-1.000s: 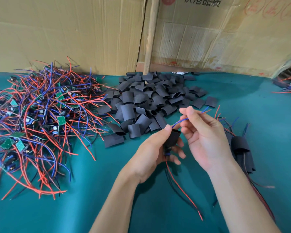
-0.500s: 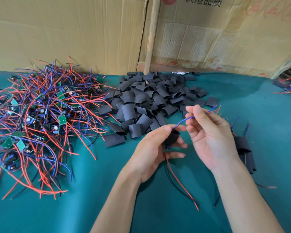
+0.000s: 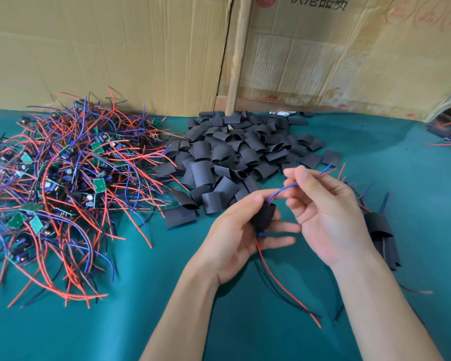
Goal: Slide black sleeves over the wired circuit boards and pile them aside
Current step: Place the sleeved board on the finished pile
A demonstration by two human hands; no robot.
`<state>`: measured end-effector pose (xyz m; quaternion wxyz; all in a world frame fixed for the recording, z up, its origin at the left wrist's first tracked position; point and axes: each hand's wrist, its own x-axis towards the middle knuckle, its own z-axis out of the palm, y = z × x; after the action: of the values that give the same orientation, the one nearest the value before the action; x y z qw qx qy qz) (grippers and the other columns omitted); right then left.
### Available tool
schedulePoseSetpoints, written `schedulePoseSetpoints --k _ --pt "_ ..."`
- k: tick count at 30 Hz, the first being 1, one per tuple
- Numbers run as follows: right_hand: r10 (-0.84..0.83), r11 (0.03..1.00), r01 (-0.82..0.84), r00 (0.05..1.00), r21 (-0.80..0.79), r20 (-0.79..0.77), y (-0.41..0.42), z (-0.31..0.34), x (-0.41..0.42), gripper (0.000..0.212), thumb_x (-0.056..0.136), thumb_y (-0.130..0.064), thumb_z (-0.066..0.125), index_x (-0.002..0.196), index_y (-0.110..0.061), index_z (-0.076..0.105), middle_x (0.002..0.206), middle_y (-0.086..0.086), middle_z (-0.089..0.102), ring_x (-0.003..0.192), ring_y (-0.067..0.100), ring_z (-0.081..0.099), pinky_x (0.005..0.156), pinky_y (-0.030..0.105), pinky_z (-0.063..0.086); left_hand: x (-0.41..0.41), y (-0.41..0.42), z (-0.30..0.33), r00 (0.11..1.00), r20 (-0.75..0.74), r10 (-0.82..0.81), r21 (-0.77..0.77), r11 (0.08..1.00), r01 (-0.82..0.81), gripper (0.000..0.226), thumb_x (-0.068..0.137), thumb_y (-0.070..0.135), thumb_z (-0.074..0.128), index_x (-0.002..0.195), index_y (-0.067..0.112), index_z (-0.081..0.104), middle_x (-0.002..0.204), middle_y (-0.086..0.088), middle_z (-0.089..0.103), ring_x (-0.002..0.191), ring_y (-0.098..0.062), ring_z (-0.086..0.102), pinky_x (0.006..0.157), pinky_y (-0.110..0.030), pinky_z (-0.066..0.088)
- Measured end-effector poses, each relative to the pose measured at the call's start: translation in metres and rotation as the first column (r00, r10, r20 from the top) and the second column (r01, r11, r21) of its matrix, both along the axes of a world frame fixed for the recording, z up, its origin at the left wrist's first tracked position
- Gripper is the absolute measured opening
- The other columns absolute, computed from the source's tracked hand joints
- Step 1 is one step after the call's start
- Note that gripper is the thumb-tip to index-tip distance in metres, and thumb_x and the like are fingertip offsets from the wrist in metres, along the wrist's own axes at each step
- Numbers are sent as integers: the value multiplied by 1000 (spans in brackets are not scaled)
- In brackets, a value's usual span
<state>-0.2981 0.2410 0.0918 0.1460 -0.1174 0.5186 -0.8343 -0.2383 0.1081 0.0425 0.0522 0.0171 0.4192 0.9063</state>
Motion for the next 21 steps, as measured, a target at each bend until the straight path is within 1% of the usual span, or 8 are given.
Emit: schedulePoseSetpoints --k 2,6,10,13,16,19,20,21 --pt "-42 998 44 997 -33 60 2 0 -2 14 77 -26 73 77 -15 83 74 -1 72 62 4 67 59 13 52 0 0 2 1000 -15 -27 -11 1000 27 35 101 32 47 120 14 69 94 -7 57 100 -36 72 94 -51 58" --pt "-87 995 92 990 -39 107 -1 -2 -2 14 76 -26 74 75 -16 83 75 0 73 63 4 67 60 13 54 0 0 3 999 -21 -43 4 999 43 27 99 30 49 111 10 63 94 -8 60 98 -34 72 79 -40 61" --pt "-149 988 152 980 -17 130 -1 -3 -2 13 76 -30 76 76 -19 83 77 -2 73 65 4 68 57 15 53 2 0 4 993 -29 -117 23 993 117 29 102 33 46 118 11 56 98 -15 64 99 -38 71 72 -37 59" --pt "-162 983 168 983 -69 80 -3 -6 -3 13 80 -23 73 74 -16 83 77 0 74 68 6 69 65 14 55 2 2 1 989 0 -146 -80 986 145 32 103 39 44 122 15 52 99 -16 67 94 -38 71 66 -33 56" --pt "-137 988 139 990 -63 25 -4 -9 -4 13 80 -23 72 77 -15 82 82 2 75 70 8 69 67 16 55 3 0 -4 990 -8 -138 -103 985 136 29 105 33 47 125 13 49 103 -18 69 99 -38 71 74 -35 59" --pt "-144 989 143 989 -41 -27 2 -13 -11 15 85 -23 70 89 -14 81 85 4 75 78 13 72 73 19 57 3 -5 -3 995 -16 -95 -74 993 93 24 105 25 50 125 12 49 106 -20 69 102 -38 72 76 -34 61" --pt "-131 991 132 989 9 -74 3 -14 -12 17 88 -22 70 100 -15 79 90 4 75 83 16 73 76 21 57 2 -6 -3 998 -14 -53 -72 996 52 23 104 23 50 123 11 49 105 -19 70 101 -37 73 75 -32 61" --pt "-104 988 119 985 103 -141 3 -15 -12 24 91 -20 71 115 -17 74 98 4 75 88 18 74 77 23 58 1 -6 -3 1000 -11 4 -61 998 -5 20 104 21 49 121 10 49 104 -19 71 101 -35 74 75 -31 61"
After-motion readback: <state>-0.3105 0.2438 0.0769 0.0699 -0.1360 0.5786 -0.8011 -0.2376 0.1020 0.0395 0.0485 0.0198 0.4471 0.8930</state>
